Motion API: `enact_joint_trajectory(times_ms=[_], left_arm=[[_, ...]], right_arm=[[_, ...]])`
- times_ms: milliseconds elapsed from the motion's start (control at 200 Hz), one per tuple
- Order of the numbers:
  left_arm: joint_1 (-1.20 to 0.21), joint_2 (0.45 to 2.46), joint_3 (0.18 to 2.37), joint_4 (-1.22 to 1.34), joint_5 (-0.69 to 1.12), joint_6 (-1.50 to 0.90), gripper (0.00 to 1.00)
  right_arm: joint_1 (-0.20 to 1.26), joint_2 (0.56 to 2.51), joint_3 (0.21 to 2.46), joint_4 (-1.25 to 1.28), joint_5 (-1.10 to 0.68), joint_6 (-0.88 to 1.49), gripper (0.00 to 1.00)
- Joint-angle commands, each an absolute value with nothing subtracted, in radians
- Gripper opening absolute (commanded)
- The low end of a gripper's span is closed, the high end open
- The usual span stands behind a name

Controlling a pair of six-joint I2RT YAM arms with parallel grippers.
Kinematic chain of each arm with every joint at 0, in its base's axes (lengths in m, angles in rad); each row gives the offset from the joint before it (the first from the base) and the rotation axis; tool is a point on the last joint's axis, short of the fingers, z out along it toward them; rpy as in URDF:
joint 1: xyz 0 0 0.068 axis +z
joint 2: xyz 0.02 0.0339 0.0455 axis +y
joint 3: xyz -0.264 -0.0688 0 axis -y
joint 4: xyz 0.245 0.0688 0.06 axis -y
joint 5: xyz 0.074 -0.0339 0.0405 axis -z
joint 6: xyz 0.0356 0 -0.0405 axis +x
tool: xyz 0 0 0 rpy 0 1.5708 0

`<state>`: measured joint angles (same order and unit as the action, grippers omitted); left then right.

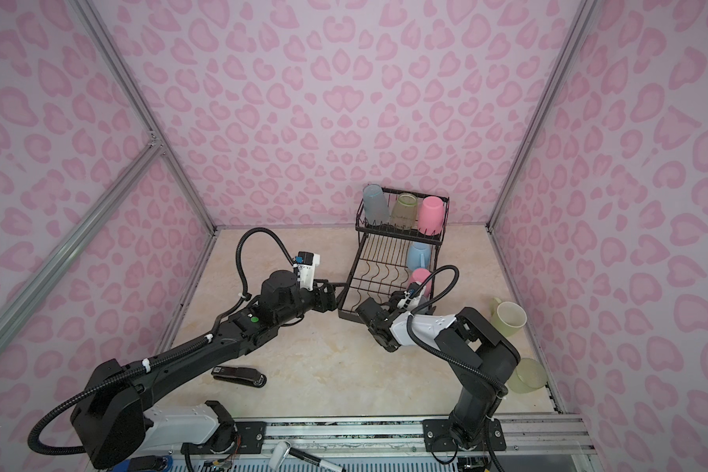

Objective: Load cups into a dish rack
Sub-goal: Place the cup upside down at the dish rack.

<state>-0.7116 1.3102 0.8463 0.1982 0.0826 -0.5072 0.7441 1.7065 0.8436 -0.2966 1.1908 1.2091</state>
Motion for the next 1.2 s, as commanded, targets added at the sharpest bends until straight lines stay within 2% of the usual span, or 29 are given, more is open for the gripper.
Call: enact_joint_trajectory(times_ms=[0,750,1195], left_arm=[[-0.709,1.316,0.860,0.229,0.091,-0.503,0.83],[-0.710,1.328,0.863,0.227,0.110,-0.506,0.83],[-0.711,1.337,0.862,0.236,0.115,-0.505,0.83]], right_arm=[[0.741,1.696,0.851,-0.253,1.178,1.133,0.89],[0.725,1.581,0.924,-0.327,1.114,1.023,0.91],[0.697,1.387,0.947,-0.433,0.972,0.929,0.88]])
